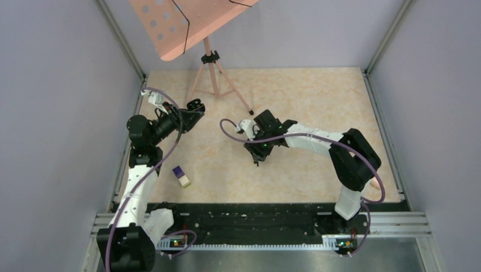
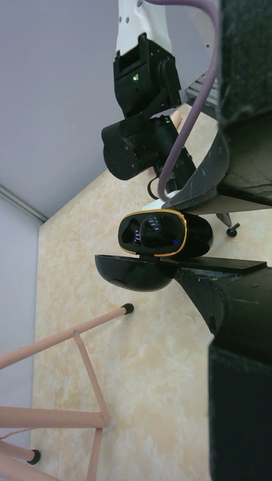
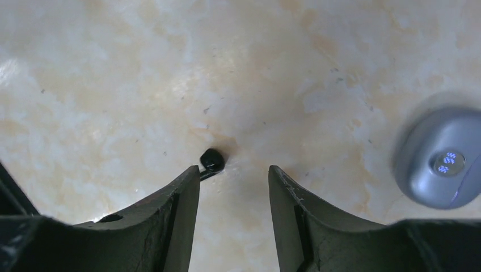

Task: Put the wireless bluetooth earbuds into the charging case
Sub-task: Pick up the earbud from the center of the board.

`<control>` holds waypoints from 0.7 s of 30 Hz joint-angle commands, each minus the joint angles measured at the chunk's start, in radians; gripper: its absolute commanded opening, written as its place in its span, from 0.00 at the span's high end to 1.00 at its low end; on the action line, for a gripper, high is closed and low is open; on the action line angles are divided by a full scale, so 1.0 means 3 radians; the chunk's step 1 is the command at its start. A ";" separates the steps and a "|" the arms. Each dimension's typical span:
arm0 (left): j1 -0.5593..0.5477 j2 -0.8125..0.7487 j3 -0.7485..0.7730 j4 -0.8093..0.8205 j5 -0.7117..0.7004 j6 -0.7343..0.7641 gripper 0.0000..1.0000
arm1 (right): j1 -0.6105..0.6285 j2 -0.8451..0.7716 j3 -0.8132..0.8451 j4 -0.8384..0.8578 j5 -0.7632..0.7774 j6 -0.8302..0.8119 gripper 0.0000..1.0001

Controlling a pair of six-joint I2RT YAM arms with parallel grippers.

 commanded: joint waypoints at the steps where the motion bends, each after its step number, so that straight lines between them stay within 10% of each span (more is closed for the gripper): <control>1: 0.0008 -0.0054 0.0064 0.0042 0.0047 0.0061 1.00 | -0.0009 -0.0050 0.0277 -0.0601 -0.0817 -0.1149 0.52; 21: 0.0008 -0.0081 0.0019 0.0060 0.0039 0.0047 1.00 | -0.0023 0.0367 0.0524 -0.0554 -0.0773 -0.1154 0.61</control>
